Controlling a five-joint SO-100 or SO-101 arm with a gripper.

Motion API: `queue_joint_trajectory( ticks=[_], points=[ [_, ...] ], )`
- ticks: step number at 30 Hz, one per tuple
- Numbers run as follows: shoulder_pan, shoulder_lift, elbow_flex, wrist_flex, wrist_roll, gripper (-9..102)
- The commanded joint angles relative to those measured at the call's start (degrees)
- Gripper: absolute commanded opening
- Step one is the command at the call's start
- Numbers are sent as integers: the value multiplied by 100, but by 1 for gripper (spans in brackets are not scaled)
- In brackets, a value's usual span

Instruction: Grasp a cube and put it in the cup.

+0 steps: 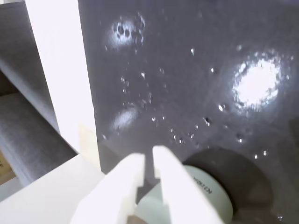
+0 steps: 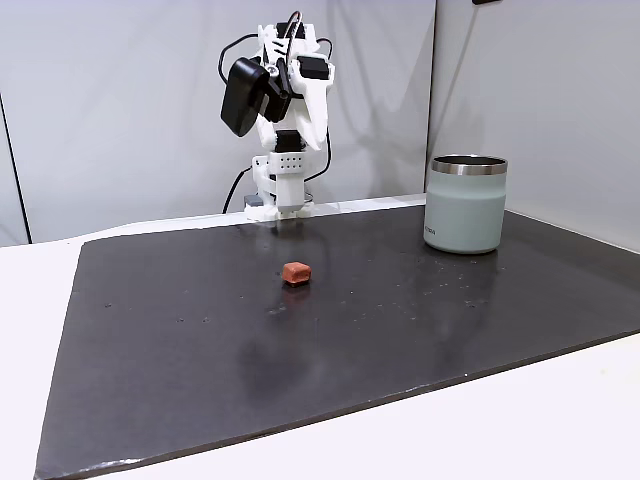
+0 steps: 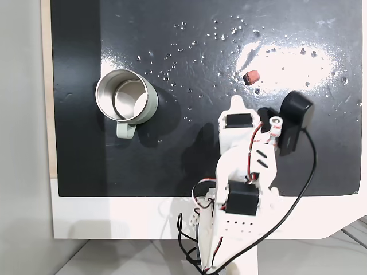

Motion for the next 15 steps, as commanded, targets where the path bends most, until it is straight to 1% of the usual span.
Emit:
queue_joint_trajectory(
  ticks=[1,5,10,15],
  points=[
    [272,-642,-949,97,-281,0],
    [554,-1450,-1573,202,-466,0],
    [826,-2646,-2496,562,-562,0],
    [879,-3955,-3639,1230,-729,0]
  ],
)
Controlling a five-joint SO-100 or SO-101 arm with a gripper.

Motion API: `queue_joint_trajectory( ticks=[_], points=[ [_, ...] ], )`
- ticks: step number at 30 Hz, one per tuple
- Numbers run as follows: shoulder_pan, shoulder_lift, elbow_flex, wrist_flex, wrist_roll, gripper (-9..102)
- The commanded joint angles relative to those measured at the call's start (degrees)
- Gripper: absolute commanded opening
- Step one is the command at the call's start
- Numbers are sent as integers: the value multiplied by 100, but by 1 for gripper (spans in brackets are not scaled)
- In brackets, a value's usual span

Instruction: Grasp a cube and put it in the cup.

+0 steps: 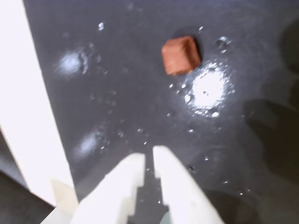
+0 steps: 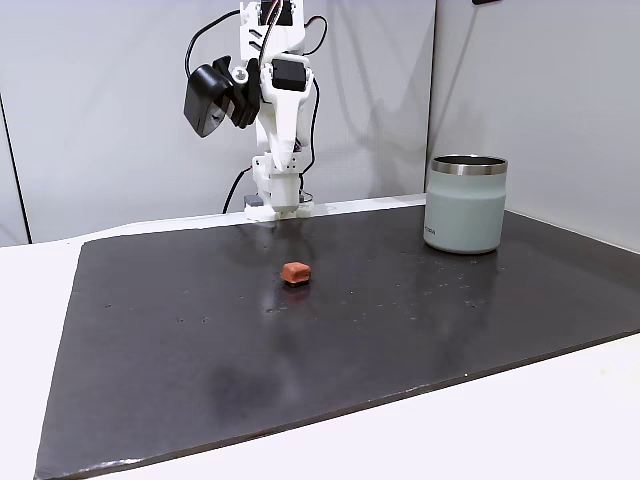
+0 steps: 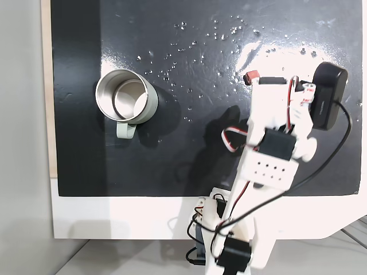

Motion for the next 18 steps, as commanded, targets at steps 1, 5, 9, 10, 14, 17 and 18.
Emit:
queue_joint_trajectory(
  ticks=[1,5,9,10,14,17,18],
  points=[
    [-26,-721,-1063,483,-185,0],
    [-176,-1477,-1758,1046,-422,0],
    [-352,-2021,-2241,1547,-668,0],
    [-378,-2136,-2338,1635,-712,0],
    [-396,-2584,-2777,1907,-765,0],
    [-316,-2979,-3252,2074,-756,0],
    [-290,-3103,-3410,2145,-747,0]
  ],
)
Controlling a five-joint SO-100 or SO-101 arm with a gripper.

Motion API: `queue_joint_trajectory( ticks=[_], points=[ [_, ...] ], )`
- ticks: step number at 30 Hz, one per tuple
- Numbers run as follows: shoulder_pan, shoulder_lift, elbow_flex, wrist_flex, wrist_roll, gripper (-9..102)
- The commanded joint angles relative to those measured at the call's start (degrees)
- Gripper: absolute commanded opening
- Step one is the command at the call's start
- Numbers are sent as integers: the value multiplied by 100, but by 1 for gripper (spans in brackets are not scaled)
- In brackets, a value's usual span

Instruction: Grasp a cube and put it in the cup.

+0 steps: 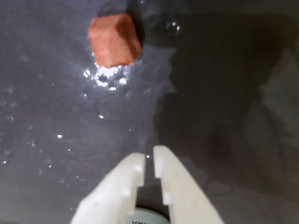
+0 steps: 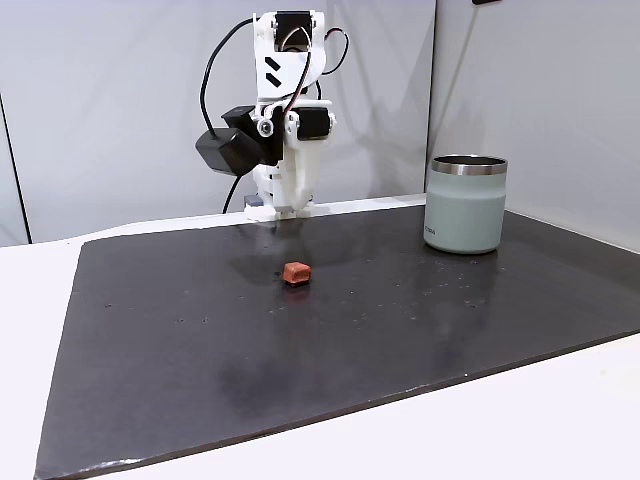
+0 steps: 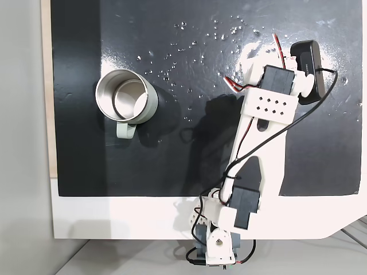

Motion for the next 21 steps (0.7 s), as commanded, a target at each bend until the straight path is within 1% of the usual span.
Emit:
queue_joint_trajectory(
  ticks=[1,13,18,20,21],
  points=[
    [79,-211,-809,229,-18,0],
    [167,-1239,-2268,782,-53,0],
    [123,-1389,-2470,896,-62,0],
    [97,-1415,-2470,923,-70,2],
    [97,-1433,-2470,940,-79,7]
  ],
)
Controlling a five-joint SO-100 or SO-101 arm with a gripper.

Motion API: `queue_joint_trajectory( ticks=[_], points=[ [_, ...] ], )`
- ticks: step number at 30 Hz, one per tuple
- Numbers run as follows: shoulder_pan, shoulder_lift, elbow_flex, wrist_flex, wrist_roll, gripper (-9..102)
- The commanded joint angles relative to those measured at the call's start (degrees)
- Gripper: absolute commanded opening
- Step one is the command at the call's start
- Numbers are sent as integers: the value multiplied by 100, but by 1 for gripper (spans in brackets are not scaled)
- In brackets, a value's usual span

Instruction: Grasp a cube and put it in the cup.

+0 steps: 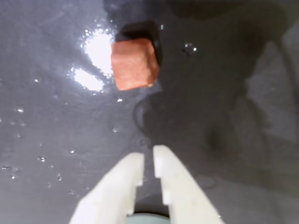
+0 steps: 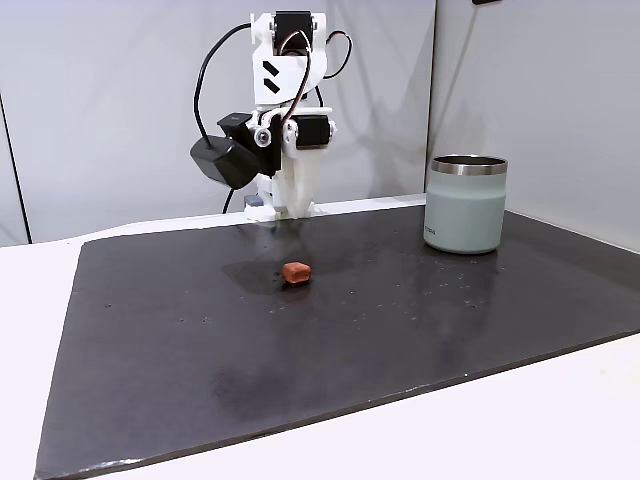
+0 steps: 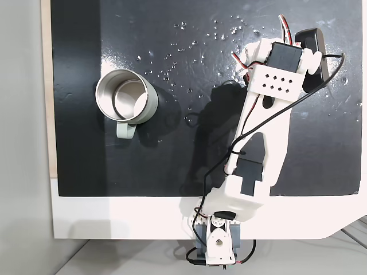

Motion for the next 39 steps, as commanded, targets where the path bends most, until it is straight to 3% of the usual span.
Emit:
queue_joint_trajectory(
  ticks=[1,4,11,39],
  points=[
    [9,18,-396,79,-44,12],
    [26,-70,-396,141,-44,22],
    [132,-290,-404,158,-44,27],
    [211,-1617,-1046,70,-185,24]
  ],
)
